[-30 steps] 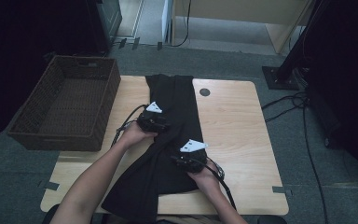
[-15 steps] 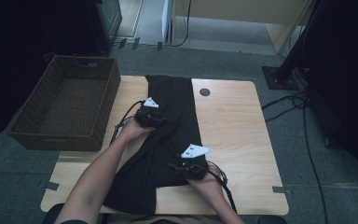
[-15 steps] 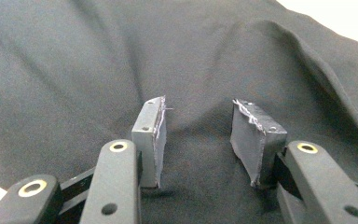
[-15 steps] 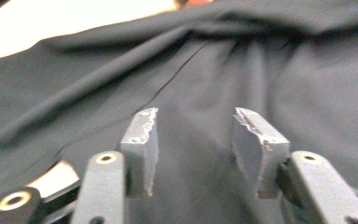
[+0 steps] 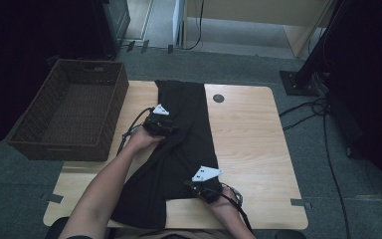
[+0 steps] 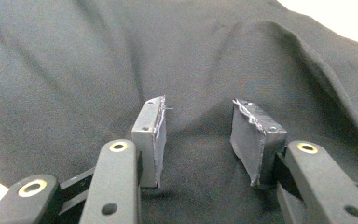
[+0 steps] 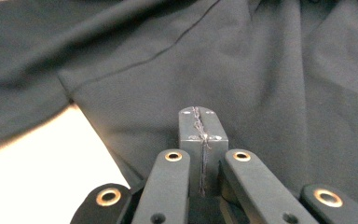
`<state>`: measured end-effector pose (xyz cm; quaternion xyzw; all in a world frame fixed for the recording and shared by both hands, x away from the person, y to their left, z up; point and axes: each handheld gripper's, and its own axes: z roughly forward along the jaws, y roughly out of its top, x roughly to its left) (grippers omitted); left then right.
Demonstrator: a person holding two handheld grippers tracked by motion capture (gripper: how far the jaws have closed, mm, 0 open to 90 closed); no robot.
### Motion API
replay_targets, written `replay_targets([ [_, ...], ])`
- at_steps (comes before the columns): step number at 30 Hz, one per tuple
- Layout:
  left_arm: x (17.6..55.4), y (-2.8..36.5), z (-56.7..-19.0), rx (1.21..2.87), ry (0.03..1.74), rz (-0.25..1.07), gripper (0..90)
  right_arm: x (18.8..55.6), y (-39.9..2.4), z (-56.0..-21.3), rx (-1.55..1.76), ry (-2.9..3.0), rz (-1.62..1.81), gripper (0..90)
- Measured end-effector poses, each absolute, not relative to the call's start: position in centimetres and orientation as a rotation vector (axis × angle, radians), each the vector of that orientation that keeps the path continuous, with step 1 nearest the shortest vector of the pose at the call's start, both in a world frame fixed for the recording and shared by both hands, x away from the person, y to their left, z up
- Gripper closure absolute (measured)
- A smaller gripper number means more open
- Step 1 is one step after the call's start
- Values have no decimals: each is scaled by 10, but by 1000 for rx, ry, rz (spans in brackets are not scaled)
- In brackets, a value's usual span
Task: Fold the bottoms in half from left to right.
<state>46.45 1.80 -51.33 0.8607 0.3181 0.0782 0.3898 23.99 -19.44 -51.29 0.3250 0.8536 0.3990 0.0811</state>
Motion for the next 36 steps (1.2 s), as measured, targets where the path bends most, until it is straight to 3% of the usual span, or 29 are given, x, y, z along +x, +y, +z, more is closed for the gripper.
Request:
replay_targets([
  [3, 465, 19, -514, 2183, 810, 194, 557, 241, -196, -500, 933, 2532, 1240, 900],
  [9, 464, 18, -514, 2179, 819, 198, 557, 233, -188, -507, 941, 2565, 1311, 666],
  [11, 464, 18, -513, 2182, 819, 199, 556, 229, -183, -511, 939, 2547, 1297, 547],
  [15, 464, 18, -513, 2185, 819, 200, 556, 225, -176, -519, 929, 2569, 1296, 444],
  [18, 464, 19, -513, 2187, 817, 200, 556, 221, -170, -522, 839, 2538, 1246, 483],
  [22, 464, 19, -513, 2187, 818, 198, 557, 222, -170, -522, 840, 2491, 1201, 867],
  [31, 464, 19, -513, 2187, 812, 198, 558, 239, -193, -462, 966, 2458, 1381, 872],
  [36, 463, 19, -513, 2185, 818, 207, 558, 274, -205, -444, 1010, 2407, 1369, 864],
])
